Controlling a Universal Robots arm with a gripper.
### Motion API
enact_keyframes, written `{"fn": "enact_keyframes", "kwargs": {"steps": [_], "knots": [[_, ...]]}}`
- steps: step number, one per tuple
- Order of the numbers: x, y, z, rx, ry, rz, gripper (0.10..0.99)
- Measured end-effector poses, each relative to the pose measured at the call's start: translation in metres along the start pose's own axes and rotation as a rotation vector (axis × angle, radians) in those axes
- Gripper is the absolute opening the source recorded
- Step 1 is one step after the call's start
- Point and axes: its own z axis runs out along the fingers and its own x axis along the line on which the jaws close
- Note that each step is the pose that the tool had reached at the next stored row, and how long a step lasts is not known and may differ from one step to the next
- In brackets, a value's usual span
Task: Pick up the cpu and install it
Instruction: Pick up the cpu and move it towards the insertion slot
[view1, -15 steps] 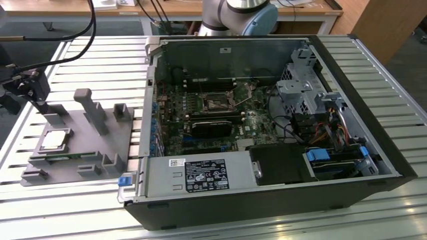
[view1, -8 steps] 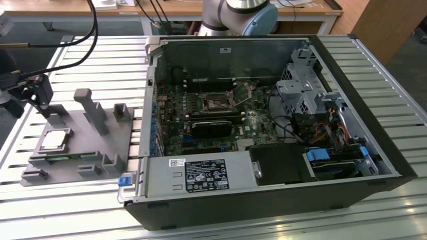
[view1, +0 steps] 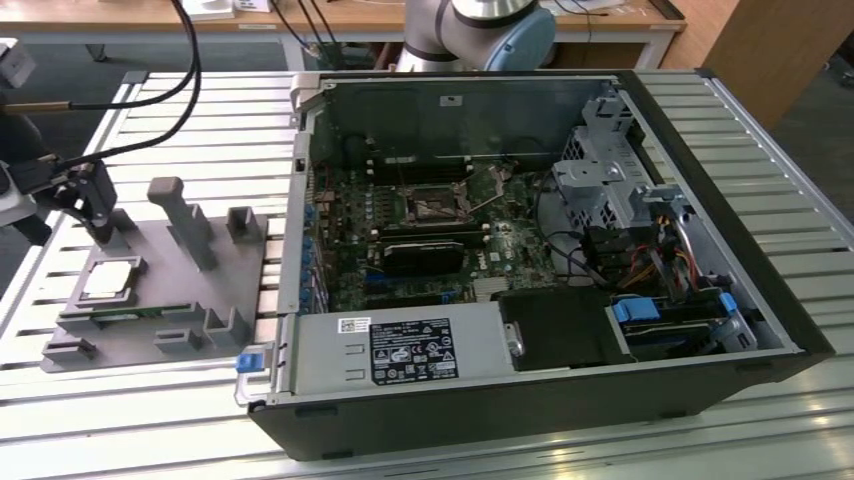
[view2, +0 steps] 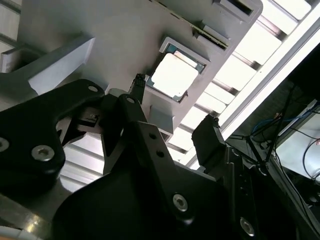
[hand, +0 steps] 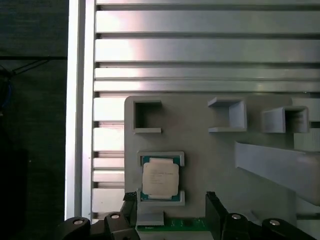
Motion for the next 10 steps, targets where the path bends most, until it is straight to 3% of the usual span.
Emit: {"fn": "enact_keyframes", "kwargs": {"steps": [1,10], "knots": [[0.0000,-0.0002,0.0018,0.000,0.0001,0.000,0.659],[0.0022,-0.0029,0.0178,-0.002,0.0003,-0.001,0.659]]}}
